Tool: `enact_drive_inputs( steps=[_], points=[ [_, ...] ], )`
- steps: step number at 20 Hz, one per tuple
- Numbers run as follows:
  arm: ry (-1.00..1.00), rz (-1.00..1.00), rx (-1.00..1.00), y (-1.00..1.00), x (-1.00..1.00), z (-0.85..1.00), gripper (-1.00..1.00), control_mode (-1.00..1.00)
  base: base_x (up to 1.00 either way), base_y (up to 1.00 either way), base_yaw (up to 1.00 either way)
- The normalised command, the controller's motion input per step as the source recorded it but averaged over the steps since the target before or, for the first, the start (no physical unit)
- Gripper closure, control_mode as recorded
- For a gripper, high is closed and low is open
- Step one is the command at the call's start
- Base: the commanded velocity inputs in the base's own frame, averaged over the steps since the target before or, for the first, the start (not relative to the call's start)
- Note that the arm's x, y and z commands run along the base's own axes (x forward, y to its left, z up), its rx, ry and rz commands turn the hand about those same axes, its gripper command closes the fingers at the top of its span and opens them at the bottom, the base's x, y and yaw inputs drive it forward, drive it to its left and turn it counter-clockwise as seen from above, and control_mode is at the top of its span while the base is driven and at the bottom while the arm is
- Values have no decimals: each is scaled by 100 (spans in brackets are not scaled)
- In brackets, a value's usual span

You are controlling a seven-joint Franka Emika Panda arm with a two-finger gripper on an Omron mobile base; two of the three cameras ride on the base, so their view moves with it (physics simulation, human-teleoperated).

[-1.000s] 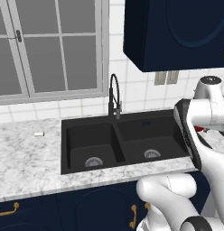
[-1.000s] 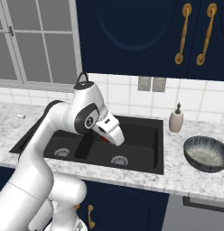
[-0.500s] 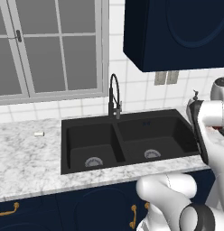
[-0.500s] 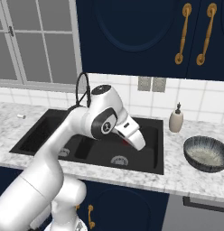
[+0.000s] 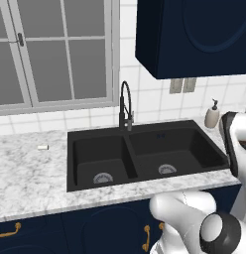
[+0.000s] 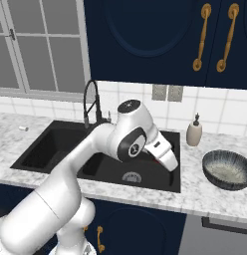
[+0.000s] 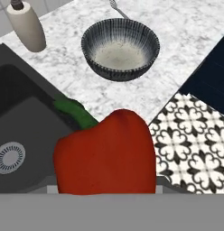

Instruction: Pick the bell pepper from the sink and place it in the bowl. Then pick the bowl and place it in the microwave. Then close the microwave door and press the start button.

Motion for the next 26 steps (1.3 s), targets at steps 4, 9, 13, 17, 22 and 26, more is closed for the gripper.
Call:
enact_drive_inputs(
  steps=[4,9,13,17,22,26],
  points=[
    [-6,-3,0,-49,11,0,100,-100,0,0,0],
    [-2,-5,0,-39,25,0,100,-100,0,0,0],
    [0,0,3,-46,41,0,100,-100,0,0,0],
    [0,0,3,-50,41,0,100,-100,0,0,0],
    [-1,0,2,-45,27,0,100,-100,0,0,0],
    [-5,0,4,-50,6,0,100,-100,0,0,0]
  ],
)
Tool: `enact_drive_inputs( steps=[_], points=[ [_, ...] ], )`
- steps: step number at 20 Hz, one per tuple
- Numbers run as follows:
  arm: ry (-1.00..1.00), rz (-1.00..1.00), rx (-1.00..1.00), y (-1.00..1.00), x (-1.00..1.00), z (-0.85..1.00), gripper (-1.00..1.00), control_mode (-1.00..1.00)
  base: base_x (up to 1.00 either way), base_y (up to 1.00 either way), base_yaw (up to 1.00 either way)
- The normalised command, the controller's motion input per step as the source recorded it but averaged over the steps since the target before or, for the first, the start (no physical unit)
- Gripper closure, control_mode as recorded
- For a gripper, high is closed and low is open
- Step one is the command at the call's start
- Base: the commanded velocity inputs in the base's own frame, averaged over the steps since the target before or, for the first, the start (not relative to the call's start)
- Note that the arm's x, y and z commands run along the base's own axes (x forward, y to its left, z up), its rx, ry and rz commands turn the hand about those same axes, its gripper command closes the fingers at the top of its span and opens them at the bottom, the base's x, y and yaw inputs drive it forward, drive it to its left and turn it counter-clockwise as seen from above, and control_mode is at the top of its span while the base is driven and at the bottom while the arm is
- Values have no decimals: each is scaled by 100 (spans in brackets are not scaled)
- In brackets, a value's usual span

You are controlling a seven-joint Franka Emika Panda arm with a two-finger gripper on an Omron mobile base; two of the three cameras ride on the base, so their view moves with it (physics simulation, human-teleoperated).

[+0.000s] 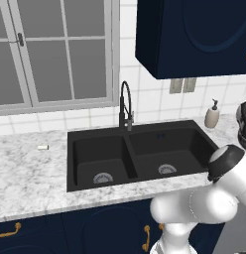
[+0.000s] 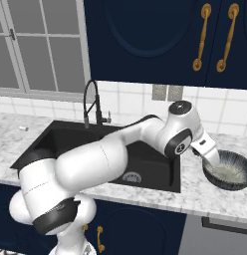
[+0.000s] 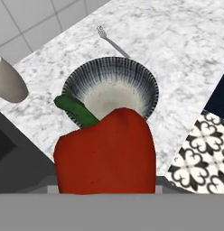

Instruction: Pick the bell pepper from the sink and place it in the bowl. Then pick the bowl and place it in the microwave. Then close the microwave door and press the start button.

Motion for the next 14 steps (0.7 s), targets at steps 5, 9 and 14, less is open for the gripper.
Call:
enact_drive_inputs(
  steps=[5,9,14],
  points=[
    [0,0,3,-38,29,-14,100,-100,0,0,0],
    [0,0,1,-26,24,-31,100,-100,0,0,0],
    [0,0,1,-34,24,-24,100,-100,0,0,0]
  ],
)
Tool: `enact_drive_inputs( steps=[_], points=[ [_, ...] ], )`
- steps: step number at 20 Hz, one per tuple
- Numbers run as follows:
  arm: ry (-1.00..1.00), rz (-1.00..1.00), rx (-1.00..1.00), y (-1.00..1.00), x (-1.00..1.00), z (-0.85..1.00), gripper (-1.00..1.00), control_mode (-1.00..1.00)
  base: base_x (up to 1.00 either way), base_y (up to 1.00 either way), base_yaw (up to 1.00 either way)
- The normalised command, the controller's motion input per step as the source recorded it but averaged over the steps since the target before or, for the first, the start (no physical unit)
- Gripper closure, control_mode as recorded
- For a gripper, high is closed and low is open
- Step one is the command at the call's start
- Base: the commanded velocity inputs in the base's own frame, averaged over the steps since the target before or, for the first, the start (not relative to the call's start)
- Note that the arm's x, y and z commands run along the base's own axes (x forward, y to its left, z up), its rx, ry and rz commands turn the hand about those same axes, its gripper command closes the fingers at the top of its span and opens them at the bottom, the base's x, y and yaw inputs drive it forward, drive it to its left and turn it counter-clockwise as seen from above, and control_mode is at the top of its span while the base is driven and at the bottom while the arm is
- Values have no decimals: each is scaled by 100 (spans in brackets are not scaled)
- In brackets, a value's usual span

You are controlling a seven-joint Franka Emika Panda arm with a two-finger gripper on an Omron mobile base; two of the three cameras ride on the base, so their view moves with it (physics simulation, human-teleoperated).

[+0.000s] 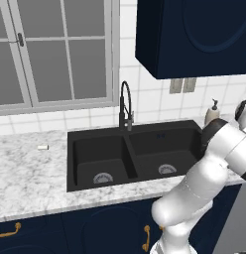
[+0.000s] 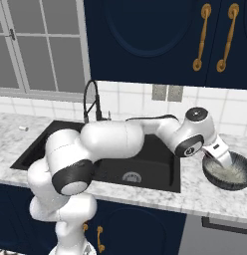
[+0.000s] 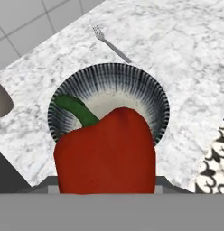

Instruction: Pick the bell pepper from the sink and place it in the bowl. Then pick the bowl and place it in the microwave. Then close the microwave door and press the start button.

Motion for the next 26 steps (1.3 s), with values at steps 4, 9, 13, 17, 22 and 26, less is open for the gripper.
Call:
enact_drive_inputs(
  steps=[4,9,13,17,22,26],
  points=[
    [0,0,3,-48,24,-11,100,-100,0,0,0],
    [0,0,7,-55,20,-2,100,-100,0,0,0],
    [5,0,16,-59,3,26,100,-100,0,0,0],
    [7,1,27,-50,0,97,100,-100,0,0,0],
    [2,4,29,-25,0,88,100,-100,0,0,0],
    [5,4,12,-3,12,1,100,-100,0,0,0]
  ],
)
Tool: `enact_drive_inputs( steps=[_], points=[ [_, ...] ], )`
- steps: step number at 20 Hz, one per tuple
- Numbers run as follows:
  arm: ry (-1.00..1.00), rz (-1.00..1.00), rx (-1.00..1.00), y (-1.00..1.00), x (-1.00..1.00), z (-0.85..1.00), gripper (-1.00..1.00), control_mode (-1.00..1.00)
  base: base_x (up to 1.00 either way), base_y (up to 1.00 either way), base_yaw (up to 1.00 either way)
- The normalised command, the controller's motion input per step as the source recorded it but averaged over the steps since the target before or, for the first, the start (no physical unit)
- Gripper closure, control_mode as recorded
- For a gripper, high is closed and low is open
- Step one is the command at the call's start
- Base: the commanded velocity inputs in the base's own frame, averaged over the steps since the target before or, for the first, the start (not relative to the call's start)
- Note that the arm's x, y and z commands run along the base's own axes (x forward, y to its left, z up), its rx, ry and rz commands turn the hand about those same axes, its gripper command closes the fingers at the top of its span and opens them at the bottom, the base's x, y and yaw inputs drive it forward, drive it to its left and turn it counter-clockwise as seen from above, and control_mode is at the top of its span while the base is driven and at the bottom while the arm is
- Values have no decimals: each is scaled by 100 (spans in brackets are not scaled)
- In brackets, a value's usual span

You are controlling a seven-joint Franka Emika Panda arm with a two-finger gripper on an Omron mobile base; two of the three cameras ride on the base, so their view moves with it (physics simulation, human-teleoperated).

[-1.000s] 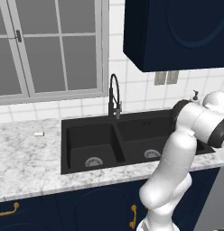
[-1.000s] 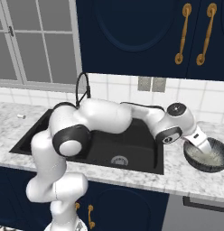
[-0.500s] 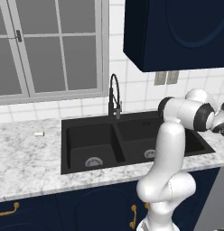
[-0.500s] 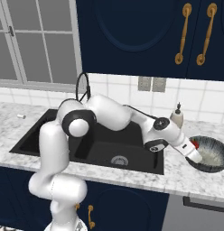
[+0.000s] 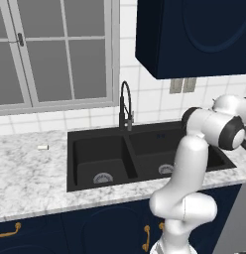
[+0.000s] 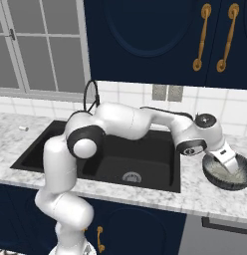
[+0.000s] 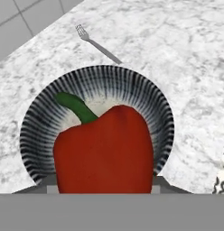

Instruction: Pick the bell pepper from the sink and place it in the bowl. Then pick the bowl and place it in the microwave. Then close the microwave door and press the start button.

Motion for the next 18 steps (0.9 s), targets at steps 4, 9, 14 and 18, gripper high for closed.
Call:
enact_drive_inputs(
  steps=[4,9,14,18],
  points=[
    [0,3,3,-8,32,-14,100,-100,0,0,0],
    [0,3,3,-14,20,-22,100,-100,0,0,0],
    [0,2,3,-3,26,-47,100,-100,0,0,0],
    [4,5,5,-29,43,-29,100,-100,0,0,0]
  ],
)
